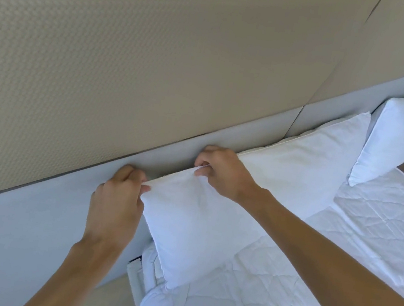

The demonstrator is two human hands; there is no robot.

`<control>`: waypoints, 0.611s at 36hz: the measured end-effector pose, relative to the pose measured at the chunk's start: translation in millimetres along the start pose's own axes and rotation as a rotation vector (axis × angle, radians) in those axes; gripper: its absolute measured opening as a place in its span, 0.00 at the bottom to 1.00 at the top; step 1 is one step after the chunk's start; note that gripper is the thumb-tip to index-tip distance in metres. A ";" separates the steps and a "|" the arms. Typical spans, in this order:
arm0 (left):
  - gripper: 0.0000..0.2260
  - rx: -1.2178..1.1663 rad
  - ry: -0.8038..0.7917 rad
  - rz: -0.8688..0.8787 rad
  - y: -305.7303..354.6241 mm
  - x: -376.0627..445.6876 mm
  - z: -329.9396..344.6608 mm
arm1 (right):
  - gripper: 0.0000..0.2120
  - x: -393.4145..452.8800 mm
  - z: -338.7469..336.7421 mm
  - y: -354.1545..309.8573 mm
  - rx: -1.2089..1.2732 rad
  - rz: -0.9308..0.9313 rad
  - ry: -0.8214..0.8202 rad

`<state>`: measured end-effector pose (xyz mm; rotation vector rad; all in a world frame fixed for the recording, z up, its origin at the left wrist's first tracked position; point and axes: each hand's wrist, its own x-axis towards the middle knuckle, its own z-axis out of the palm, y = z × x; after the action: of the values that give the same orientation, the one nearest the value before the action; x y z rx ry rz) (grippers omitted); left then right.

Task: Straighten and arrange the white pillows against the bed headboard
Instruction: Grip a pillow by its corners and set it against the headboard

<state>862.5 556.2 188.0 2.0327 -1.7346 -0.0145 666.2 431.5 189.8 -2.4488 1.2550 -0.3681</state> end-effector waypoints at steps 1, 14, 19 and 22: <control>0.06 -0.005 0.021 0.013 0.4 1.1 -2.2 | 0.06 -1.5 0.1 -0.7 0.021 0.014 0.044; 0.08 -0.144 0.037 -0.010 -4.4 -3.4 0.1 | 0.06 -6.3 27.0 -45.9 0.134 -0.088 -0.096; 0.02 -0.135 -0.003 -0.001 -2.0 -6.1 -2.9 | 0.11 -3.5 27.9 -59.7 0.036 -0.102 0.017; 0.06 -0.070 -0.059 0.002 2.5 -6.2 -6.6 | 0.11 -5.3 31.6 -58.5 0.077 -0.079 0.062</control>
<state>860.9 564.1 193.0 1.9985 -1.7467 -0.1337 717.7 473.7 186.2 -2.4435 1.1487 -0.5073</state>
